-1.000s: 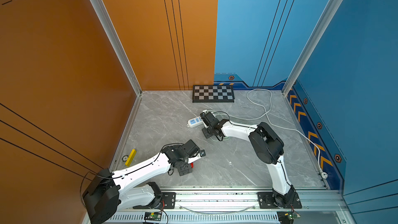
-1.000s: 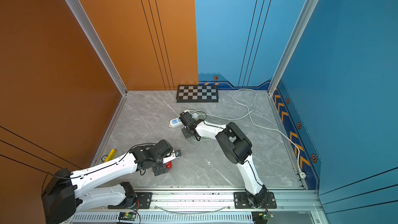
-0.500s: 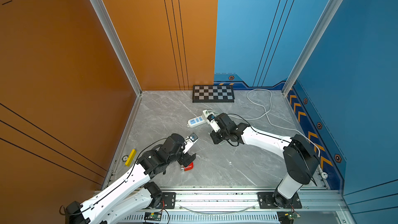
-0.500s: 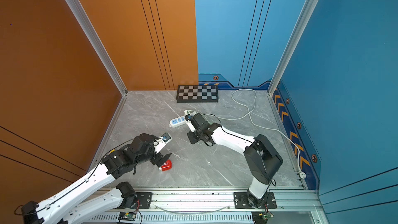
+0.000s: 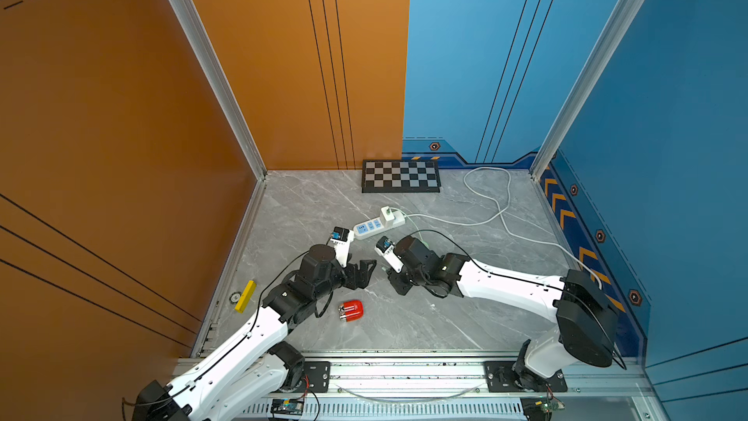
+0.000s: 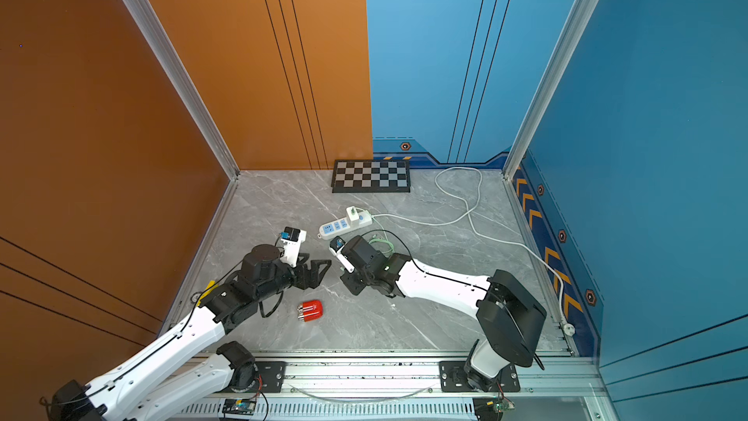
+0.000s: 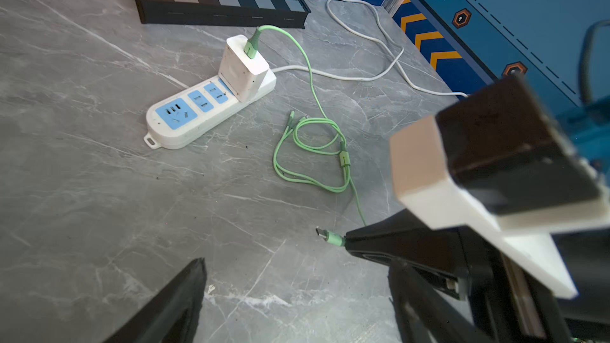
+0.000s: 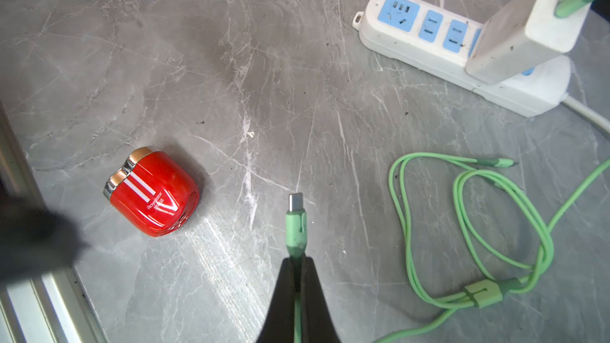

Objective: Charge the electric shaver
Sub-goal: Pick up the charging cable from the center of the board.

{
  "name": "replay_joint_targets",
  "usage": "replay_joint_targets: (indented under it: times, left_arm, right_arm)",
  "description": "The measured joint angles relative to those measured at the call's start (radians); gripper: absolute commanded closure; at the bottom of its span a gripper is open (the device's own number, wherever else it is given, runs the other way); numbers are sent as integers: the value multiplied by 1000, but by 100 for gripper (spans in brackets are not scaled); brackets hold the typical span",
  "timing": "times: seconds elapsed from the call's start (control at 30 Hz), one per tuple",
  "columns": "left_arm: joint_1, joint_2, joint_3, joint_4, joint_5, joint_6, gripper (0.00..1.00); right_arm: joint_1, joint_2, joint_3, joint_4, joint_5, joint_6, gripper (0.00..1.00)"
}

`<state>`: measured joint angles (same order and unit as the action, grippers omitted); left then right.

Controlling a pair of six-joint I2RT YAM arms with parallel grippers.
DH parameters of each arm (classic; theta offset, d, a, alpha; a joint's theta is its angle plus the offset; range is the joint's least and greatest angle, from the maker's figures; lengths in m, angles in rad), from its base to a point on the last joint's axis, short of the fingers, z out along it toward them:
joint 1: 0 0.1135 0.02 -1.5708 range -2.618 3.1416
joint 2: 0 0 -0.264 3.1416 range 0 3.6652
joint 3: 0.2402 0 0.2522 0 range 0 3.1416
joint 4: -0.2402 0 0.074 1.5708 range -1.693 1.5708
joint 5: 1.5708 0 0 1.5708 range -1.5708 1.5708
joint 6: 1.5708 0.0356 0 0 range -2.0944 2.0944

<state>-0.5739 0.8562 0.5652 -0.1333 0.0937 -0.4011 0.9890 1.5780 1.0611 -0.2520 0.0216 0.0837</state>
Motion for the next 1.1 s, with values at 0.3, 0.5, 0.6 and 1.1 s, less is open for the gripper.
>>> replay_joint_targets:
  times: [0.3,0.5,0.6,1.1]
  left_arm:
    - [47,12,-8,19,14,-129,18]
    - [97,43,-49,105,57,-248,19]
    - [108,56,-72,154,81,-306,21]
    - [110,65,-76,270,144,-419,37]
  right_arm:
    - [49,-8,0,21,127,-44,100]
    - [69,-40,0,71,167,-61,100]
    - [71,-51,0,95,171,-63,100]
    - [77,14,48,159,171,-109,100]
